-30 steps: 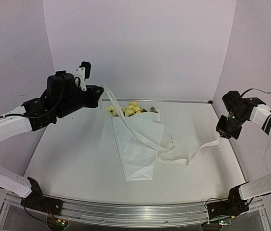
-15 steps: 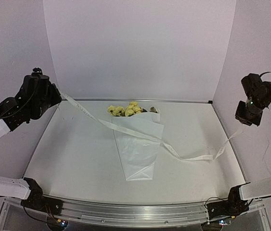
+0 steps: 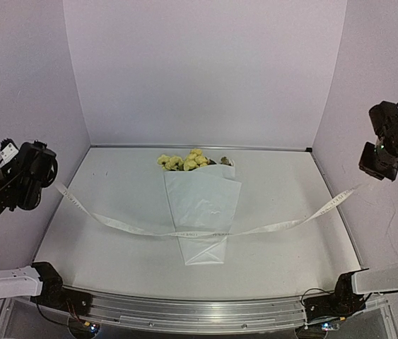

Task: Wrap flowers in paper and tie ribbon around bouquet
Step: Straighten the ribbon at the center of the board.

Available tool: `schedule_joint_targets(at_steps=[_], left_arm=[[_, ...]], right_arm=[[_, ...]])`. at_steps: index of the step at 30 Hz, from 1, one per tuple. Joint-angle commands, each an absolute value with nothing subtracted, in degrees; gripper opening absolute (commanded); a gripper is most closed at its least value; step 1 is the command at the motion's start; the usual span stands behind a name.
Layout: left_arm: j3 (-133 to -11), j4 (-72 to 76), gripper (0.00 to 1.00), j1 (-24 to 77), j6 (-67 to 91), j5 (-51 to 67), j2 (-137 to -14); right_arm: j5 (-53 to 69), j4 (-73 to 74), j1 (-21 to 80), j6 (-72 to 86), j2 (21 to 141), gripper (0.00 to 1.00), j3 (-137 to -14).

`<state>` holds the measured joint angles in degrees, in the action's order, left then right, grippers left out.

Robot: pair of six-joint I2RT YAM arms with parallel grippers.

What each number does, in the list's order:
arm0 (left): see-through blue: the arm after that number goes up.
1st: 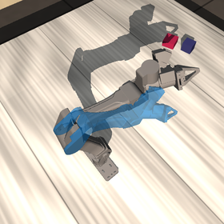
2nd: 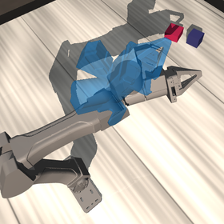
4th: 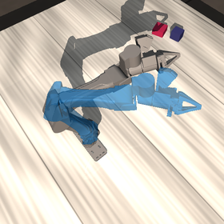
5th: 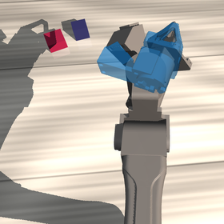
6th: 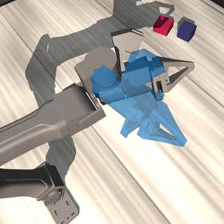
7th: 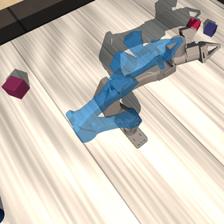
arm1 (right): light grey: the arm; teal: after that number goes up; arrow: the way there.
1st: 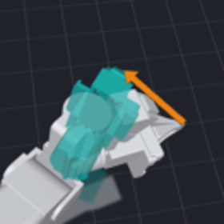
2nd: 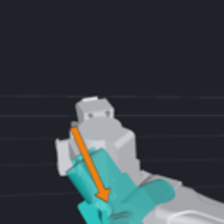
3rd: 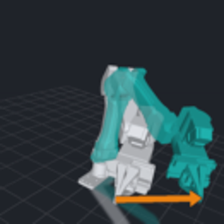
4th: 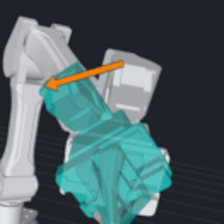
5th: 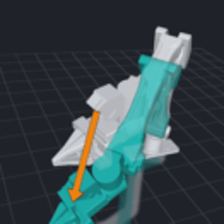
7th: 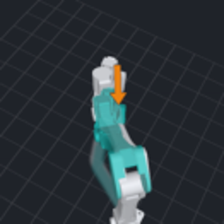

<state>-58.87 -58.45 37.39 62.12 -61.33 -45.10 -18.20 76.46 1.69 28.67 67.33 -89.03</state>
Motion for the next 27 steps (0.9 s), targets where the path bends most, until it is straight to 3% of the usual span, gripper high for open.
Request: schedule_joint_targets(at_steps=[1,11,18,22,27], left_arm=[[-54.5,-67.2,0.00,37.1,74.6,-67.8,-43.4],[-41.9,-64.1,0.00,33.4,85.2,-64.0,-51.3],[-35.9,-39.7,0.00,21.2,67.5,-51.8,-55.9],[-34.3,-33.1,0.00,11.0,62.8,-41.2,-60.5],[-33.7,-28.0,0.17,2.5,59.2,-31.7,-64.0]], right_arm=[[-19.3,85.4,-1.3,29.3,67.1,0.00,-85.6],[-17.2,85.2,-3.3,32.6,74.3,0.00,-78.2],[-16.7,83.4,-4.3,33.6,80.3,0.01,-75.7],[-16.0,82.8,-5.5,34.8,83.1,0.03,-74.4],[-14.3,81.4,-7.3,35.5,84.9,0.13,-72.2]])
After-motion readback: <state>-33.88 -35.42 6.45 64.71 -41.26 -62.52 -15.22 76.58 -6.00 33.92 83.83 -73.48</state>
